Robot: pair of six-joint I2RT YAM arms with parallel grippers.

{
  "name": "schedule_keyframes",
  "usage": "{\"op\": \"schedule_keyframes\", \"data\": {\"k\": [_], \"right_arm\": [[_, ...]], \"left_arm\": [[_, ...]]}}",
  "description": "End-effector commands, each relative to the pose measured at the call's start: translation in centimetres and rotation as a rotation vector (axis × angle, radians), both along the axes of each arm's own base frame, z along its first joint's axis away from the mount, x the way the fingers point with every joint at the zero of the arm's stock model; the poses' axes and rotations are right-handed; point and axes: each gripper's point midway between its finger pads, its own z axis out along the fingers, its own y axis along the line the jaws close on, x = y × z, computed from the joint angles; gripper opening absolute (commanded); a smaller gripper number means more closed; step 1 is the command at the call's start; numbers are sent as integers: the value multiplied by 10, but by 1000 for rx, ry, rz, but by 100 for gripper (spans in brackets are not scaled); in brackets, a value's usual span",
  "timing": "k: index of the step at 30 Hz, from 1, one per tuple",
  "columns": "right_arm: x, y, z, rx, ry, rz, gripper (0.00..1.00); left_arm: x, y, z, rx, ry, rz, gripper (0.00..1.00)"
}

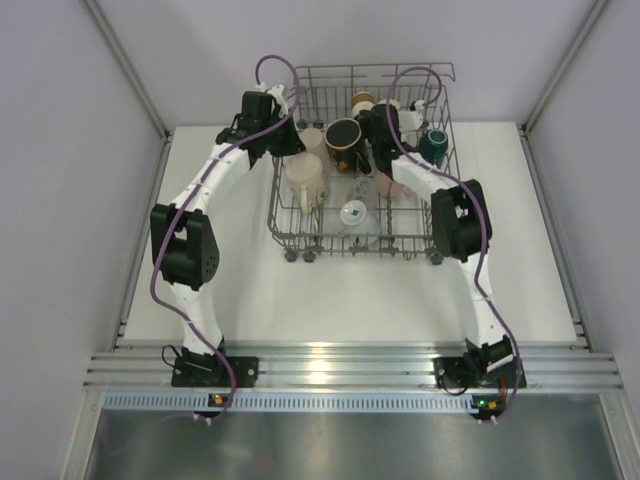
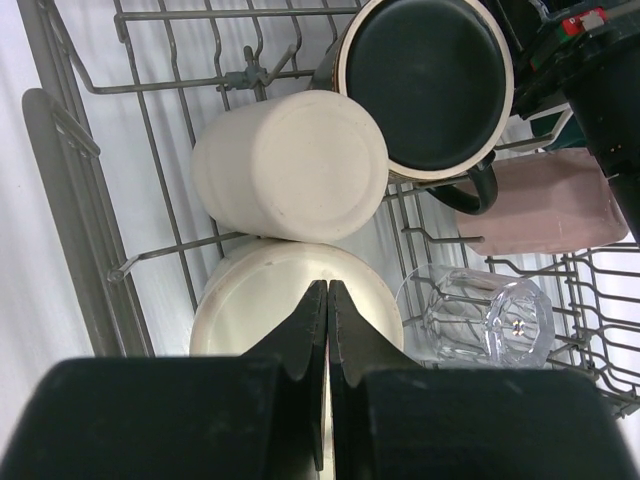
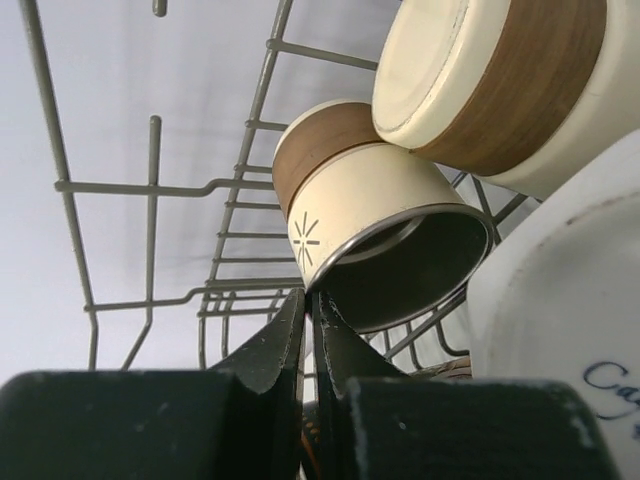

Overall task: Load the cups into the dish rack
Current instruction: Grab a cup with the right arm

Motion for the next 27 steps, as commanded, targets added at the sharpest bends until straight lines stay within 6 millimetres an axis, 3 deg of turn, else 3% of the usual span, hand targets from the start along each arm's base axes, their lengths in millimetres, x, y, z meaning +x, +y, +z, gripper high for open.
{"op": "schedule_keyframes", "data": {"k": [1,4,11,17,19,20,24,27], "right_arm": [[-1,-15,77,69,-189,6,0],[-4,-15,86,60,-213,20,0],[-9,-16,86,61,-251,55,0],[-12,-18,106,60,-357,95,0],[-10,-20,108,51,-350,100,0],[-9,-21,99,42,-306,98,0],[-11,-20,105,42,-316,110,0],[-15,-18,123,33,-379,135,0]], "left_arm": [[1,-2,49,-34,-104,0,0],[1,1,53,-29,-114,6,0],[-2,4,60,-29,-126,18,0],[-4,5,63,-30,-131,25,0],[-4,6,68,-31,-140,30,0],[-4,6,69,-31,-144,31,0],[-5,7,73,-28,-153,35,0],[-6,8,79,-29,-165,34,0]]}}
